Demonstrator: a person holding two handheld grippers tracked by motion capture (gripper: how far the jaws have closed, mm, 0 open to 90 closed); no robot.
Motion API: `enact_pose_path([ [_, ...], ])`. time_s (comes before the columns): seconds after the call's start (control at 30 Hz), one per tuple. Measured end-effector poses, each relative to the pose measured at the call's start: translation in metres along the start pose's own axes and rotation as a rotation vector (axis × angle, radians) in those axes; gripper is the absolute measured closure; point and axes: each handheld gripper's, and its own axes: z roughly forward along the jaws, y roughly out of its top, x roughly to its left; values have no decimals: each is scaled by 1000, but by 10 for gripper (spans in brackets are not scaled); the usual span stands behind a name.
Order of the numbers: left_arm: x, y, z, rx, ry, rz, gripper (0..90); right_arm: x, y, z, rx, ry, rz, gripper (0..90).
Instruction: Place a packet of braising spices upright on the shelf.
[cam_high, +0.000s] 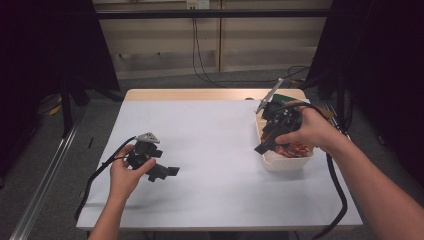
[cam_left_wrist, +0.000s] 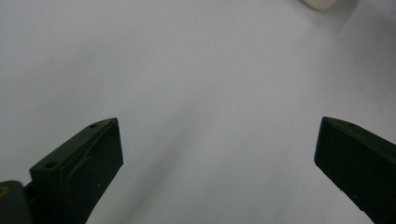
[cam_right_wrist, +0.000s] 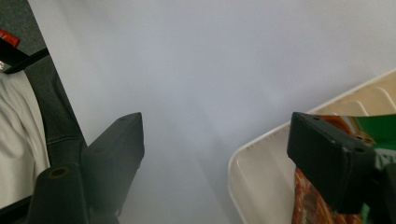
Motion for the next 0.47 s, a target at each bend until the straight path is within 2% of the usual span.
enact_pose_path([
  [0.17, -1, -1, 1, 11, 1, 7, 9, 4, 2, 15, 8, -19, -20, 164],
  [0.23, 1, -3, 1, 9, -4, -3, 9, 7, 2, 26, -7, -8, -16, 154],
  [0.47, 4, -8, 3, 19, 2, -9, 9, 14, 1, 47, -33, -20, -31, 115],
])
